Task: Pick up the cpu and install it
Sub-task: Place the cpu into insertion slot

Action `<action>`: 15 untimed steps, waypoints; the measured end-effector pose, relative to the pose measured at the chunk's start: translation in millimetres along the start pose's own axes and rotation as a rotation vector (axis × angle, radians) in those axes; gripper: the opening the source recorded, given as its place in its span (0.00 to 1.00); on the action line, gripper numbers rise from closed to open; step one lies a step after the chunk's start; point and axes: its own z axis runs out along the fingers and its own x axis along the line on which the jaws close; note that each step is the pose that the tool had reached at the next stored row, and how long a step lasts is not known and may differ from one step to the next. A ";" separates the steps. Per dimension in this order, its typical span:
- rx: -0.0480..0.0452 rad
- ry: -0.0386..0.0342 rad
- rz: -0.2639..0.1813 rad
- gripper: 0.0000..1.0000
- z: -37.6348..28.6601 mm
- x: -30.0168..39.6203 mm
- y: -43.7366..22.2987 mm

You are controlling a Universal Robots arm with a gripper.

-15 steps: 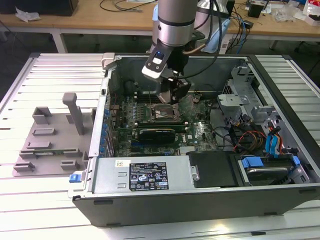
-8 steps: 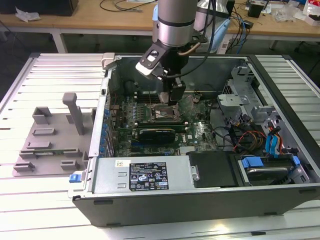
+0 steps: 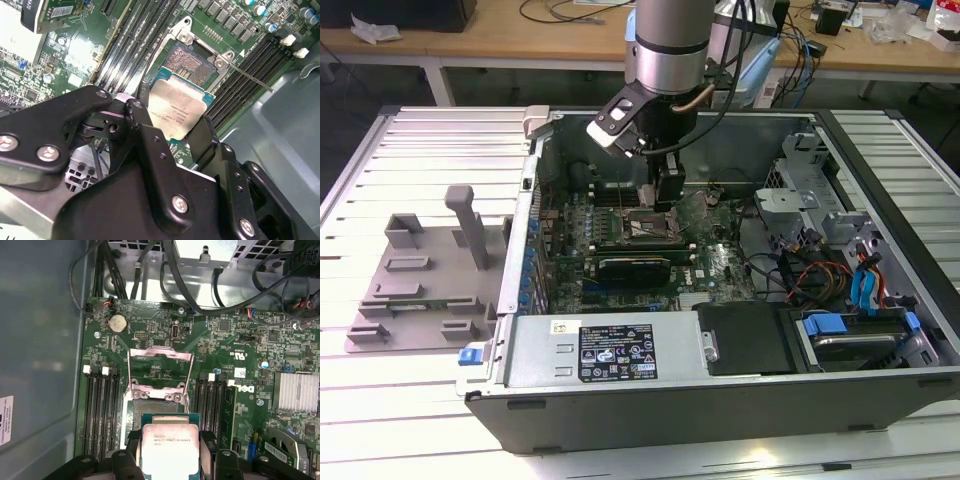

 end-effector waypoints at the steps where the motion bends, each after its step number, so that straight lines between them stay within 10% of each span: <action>1: 0.0000 0.0000 0.000 0.55 0.0 0.0 0.0; 15: -0.0003 -0.0001 0.003 0.55 14.9 0.1 -2.0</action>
